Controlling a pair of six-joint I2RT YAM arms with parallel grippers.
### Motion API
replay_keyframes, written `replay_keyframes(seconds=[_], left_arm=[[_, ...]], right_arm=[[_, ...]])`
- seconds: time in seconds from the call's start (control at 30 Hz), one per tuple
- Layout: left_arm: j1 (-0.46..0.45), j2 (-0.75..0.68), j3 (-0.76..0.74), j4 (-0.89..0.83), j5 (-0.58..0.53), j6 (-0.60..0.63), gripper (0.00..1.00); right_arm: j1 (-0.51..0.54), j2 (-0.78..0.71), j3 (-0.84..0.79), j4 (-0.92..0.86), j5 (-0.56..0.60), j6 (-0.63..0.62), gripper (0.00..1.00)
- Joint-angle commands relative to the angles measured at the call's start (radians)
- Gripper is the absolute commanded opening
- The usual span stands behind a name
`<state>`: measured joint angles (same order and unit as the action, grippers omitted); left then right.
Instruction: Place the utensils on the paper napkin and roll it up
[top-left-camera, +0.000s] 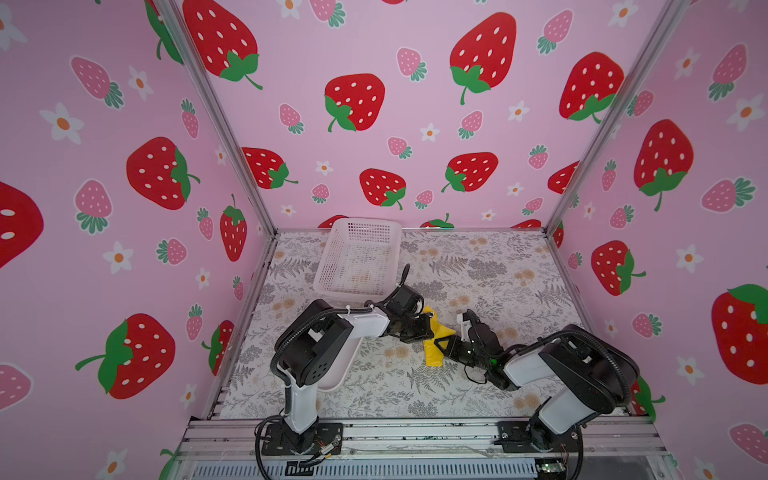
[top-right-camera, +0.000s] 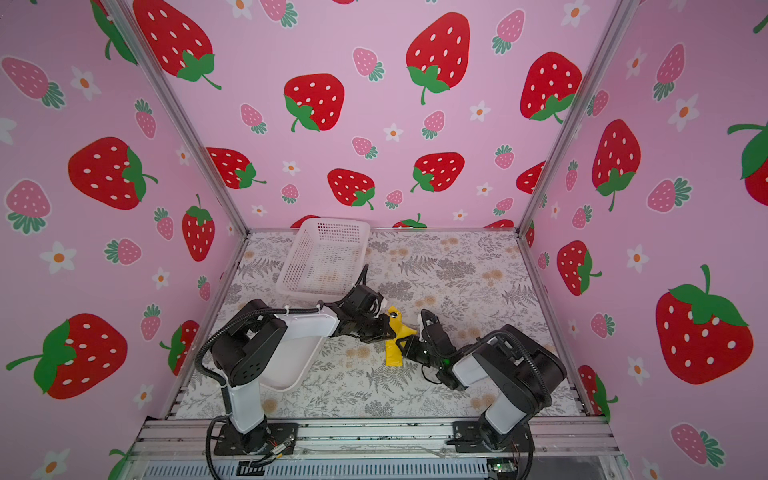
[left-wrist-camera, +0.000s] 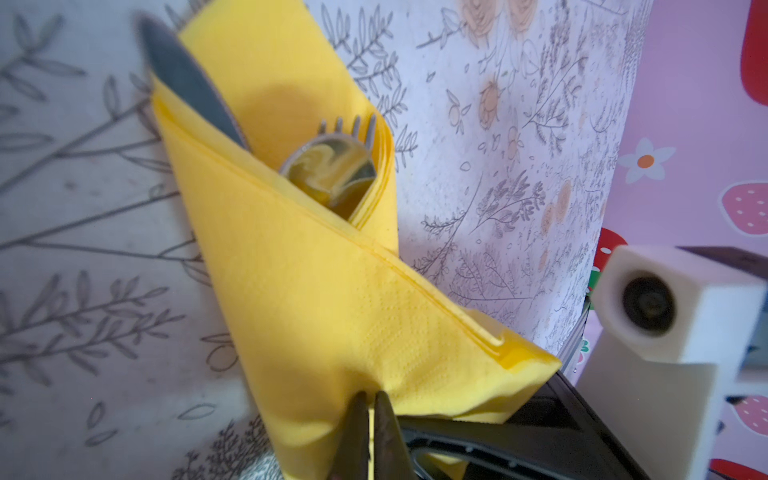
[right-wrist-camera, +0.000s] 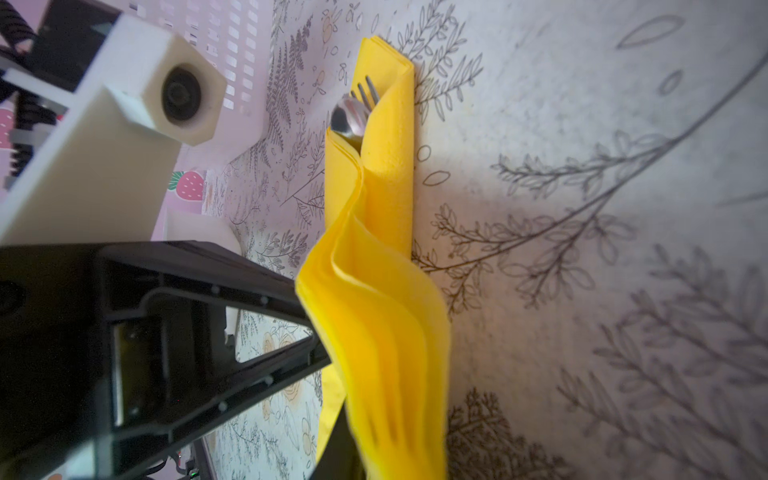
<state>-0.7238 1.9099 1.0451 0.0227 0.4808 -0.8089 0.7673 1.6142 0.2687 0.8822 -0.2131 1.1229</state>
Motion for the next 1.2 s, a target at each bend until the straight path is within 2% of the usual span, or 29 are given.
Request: replay_keyframes(seconds=[0.0,0.17,0.33,0.83,0.9,1.17], left_arm=[[-0.001,0.0,0.039,-0.023,0.018,0.008,0.1],[-0.004,0.019,0.046,-0.044,0.022,0.006,0.11],[-0.008,0.04,0.039,-0.042,0.03,0.0,0.07],[-0.02,0.049,0.041,-0.033,0.038,-0.001,0.07],[-0.021,0.051,0.038,-0.031,0.035,-0.002,0.02],[-0.022,0.051,0.015,0.0,0.038,-0.02,0.01]], right_arm=[[-0.009,-0.003,-0.026,-0.052,-0.012,-0.013,0.14],[-0.016,-0.012,-0.037,-0.052,-0.012,-0.005,0.14],[-0.021,-0.015,-0.042,-0.051,-0.011,0.0,0.15],[-0.025,-0.01,-0.036,-0.057,-0.023,0.003,0.16],[-0.024,-0.009,-0.034,-0.057,-0.028,0.003,0.17],[-0.024,0.009,-0.016,-0.057,-0.049,-0.003,0.18]])
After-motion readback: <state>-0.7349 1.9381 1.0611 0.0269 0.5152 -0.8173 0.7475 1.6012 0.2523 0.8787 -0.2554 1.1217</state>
